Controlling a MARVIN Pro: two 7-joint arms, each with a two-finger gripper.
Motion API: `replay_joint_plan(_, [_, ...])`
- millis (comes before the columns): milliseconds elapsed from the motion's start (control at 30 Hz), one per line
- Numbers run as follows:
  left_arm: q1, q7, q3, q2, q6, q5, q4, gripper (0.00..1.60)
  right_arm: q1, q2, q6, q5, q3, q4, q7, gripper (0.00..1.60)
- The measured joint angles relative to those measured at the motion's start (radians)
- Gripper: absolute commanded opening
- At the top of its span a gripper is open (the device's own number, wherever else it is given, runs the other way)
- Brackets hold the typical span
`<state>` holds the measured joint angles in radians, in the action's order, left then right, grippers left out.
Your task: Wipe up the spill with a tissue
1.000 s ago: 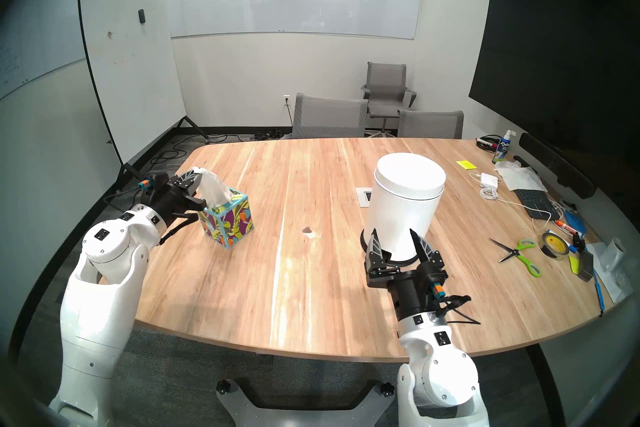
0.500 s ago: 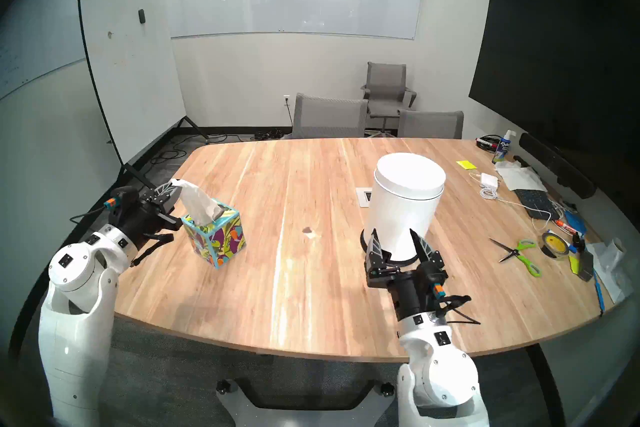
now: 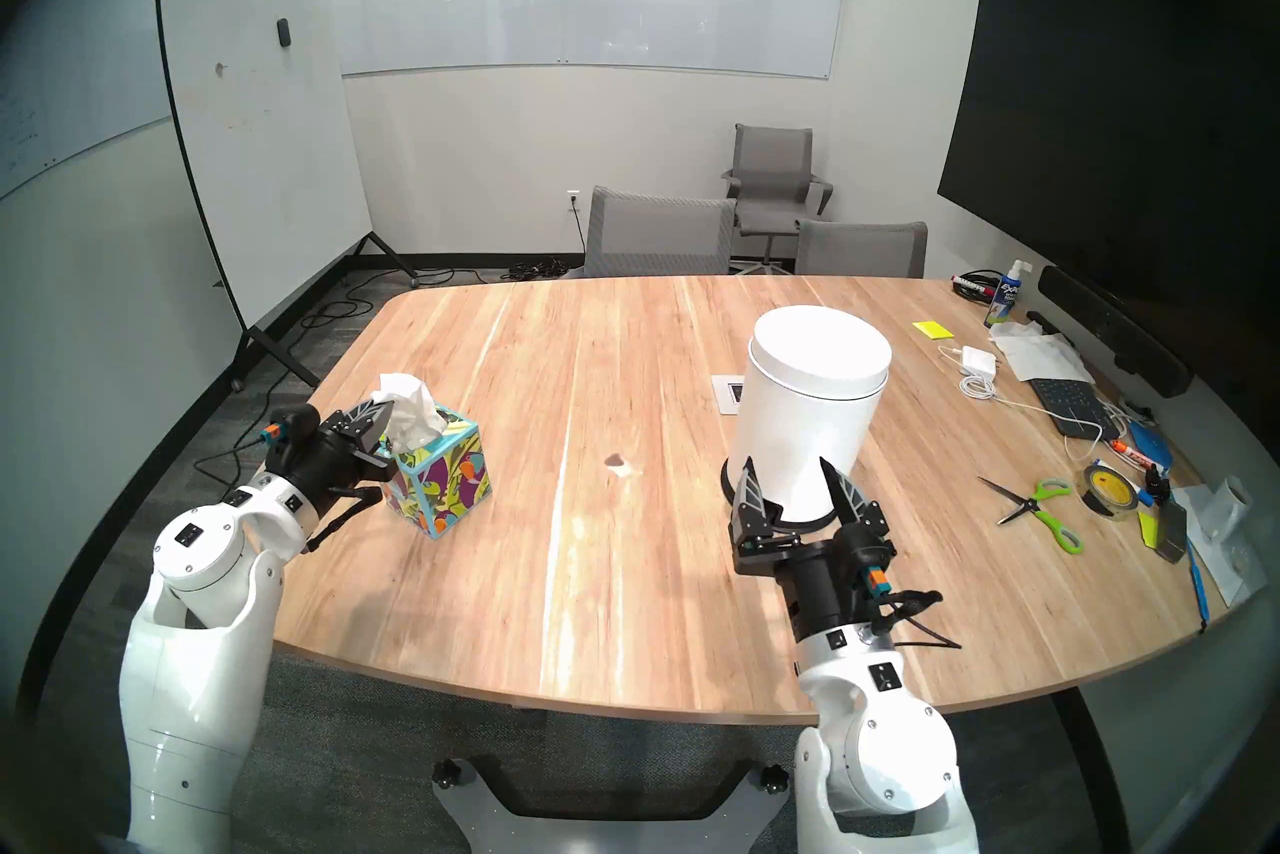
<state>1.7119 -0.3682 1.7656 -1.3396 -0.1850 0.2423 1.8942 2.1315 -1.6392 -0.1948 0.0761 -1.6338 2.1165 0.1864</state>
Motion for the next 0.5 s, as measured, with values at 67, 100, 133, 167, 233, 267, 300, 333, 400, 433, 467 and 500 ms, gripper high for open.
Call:
replay_joint_plan(67, [-0.015,0.006,-0.017,-0.009,-0.002,0.0,0.022,0.0,0.0,0.0,0.0,0.0,0.0,0.0,0.0,1.6])
replay_joint_plan(100, [-0.023,0.009,-0.024,-0.013,-0.002,0.003,0.034,0.0,0.0,0.0,0.0,0.0,0.0,-0.001,0.0,1.6])
replay_joint_plan(133, [-0.031,0.011,-0.031,-0.018,-0.002,0.007,0.047,0.0,0.0,0.0,0.0,0.0,0.0,-0.001,0.0,1.6])
replay_joint_plan(167, [-0.039,0.013,-0.038,-0.022,-0.002,0.011,0.06,0.0,0.0,0.0,0.0,0.0,0.0,-0.001,0.0,1.6])
replay_joint_plan(233, [-0.051,0.017,-0.048,-0.029,-0.003,0.02,0.087,0.0,0.0,0.0,0.0,0.0,0.0,-0.001,0.0,1.6])
replay_joint_plan(267, [-0.056,0.019,-0.051,-0.032,-0.003,0.023,0.099,0.0,0.0,0.0,0.0,0.0,0.0,-0.001,0.0,1.6])
replay_joint_plan(300, [-0.061,0.021,-0.055,-0.036,-0.005,0.028,0.113,0.0,0.0,0.0,0.0,0.0,0.0,-0.001,0.0,1.6])
replay_joint_plan(333, [-0.063,0.023,-0.057,-0.038,-0.008,0.031,0.123,0.0,0.0,0.0,0.0,0.0,0.0,-0.001,0.0,1.6])
replay_joint_plan(400, [-0.066,0.026,-0.059,-0.041,-0.018,0.037,0.145,0.0,0.0,0.0,0.0,0.0,0.0,-0.001,0.0,1.6])
replay_joint_plan(433, [-0.066,0.028,-0.059,-0.043,-0.023,0.039,0.154,0.0,0.0,0.0,0.0,0.0,0.0,-0.001,0.0,1.6])
replay_joint_plan(467, [-0.066,0.031,-0.058,-0.045,-0.036,0.044,0.175,0.0,0.0,0.0,0.0,0.0,0.0,-0.001,0.0,1.6])
replay_joint_plan(500, [-0.062,0.034,-0.053,-0.046,-0.048,0.048,0.192,0.0,0.0,0.0,0.0,0.0,0.0,-0.001,0.0,1.6])
